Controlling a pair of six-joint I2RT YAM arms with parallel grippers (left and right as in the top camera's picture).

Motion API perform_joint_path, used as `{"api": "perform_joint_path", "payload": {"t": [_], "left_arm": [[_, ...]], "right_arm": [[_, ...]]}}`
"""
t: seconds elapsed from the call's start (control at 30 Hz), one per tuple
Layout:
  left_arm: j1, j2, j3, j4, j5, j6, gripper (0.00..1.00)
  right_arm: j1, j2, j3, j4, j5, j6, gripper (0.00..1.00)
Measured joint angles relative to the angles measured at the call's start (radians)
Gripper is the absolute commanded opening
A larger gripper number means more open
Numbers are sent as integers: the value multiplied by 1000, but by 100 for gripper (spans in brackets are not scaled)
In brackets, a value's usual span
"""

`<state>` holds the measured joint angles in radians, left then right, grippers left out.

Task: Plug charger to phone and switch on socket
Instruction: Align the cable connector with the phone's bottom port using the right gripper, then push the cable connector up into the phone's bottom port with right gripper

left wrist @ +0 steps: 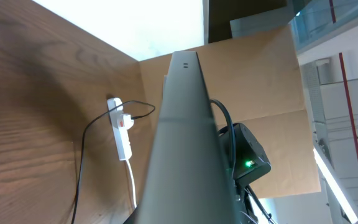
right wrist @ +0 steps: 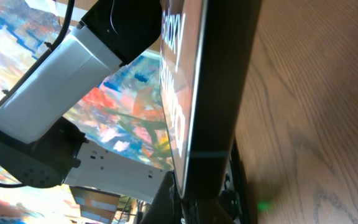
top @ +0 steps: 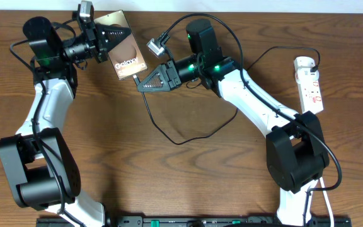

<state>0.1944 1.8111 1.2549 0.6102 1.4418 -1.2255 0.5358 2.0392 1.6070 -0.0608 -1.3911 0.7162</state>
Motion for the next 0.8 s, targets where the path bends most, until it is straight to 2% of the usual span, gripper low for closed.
{"api": "perform_joint_path", "payload": {"t": [0.8], "left_arm": [[0,0,0,0,4,20,7]], "right_arm": [[0,0,0,15,11,19,1]]}}
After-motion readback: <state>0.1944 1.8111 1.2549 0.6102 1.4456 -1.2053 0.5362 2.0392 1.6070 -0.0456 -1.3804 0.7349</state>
